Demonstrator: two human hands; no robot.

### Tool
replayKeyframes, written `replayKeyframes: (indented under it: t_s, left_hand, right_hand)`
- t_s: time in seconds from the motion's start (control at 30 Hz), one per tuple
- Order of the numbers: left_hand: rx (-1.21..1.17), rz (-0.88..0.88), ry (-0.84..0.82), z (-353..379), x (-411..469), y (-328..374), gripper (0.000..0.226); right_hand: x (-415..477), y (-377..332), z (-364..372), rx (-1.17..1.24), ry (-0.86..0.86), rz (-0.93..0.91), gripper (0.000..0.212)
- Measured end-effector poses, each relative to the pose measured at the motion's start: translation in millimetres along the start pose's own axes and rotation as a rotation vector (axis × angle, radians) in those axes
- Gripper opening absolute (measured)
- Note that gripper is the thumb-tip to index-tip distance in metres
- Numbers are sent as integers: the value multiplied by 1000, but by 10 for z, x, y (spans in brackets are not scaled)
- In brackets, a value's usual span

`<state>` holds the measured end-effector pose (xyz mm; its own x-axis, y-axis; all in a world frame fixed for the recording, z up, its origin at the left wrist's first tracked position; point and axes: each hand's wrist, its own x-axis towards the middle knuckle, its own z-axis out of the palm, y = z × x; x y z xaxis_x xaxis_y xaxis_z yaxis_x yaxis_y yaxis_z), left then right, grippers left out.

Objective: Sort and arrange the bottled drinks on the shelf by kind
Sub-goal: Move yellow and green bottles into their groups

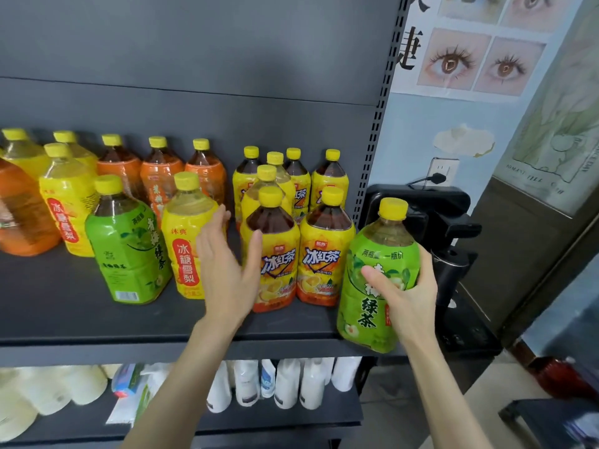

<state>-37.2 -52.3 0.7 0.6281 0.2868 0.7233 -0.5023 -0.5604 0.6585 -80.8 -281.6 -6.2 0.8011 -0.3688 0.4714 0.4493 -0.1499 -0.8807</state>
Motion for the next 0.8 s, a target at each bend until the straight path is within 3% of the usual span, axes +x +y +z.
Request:
replayKeyframes:
  t_s: [0.27, 0.4, 0.5, 0.67, 0.8]
  left_hand:
    - [40, -131, 162, -761, -54, -521, 49]
    - [61, -195, 173, -1096, 35, -891, 59]
    - [-29, -359, 49, -1293, 208, -1215, 83]
    - [-420, -559, -326, -1371, 548, -1667, 112]
    - [-405, -560, -386, -1317, 663, -1804, 114]
  right_hand:
    - [-382, -248, 849, 143, -137, 42, 73]
    - [-619, -279, 1374, 161, -130, 60, 71]
    - [-785, -288, 1744, 185, -109, 83, 68]
    - [-982, -293, 2219, 165, -42, 110, 77]
    - [-1047, -321, 2398, 123, -7, 117, 81]
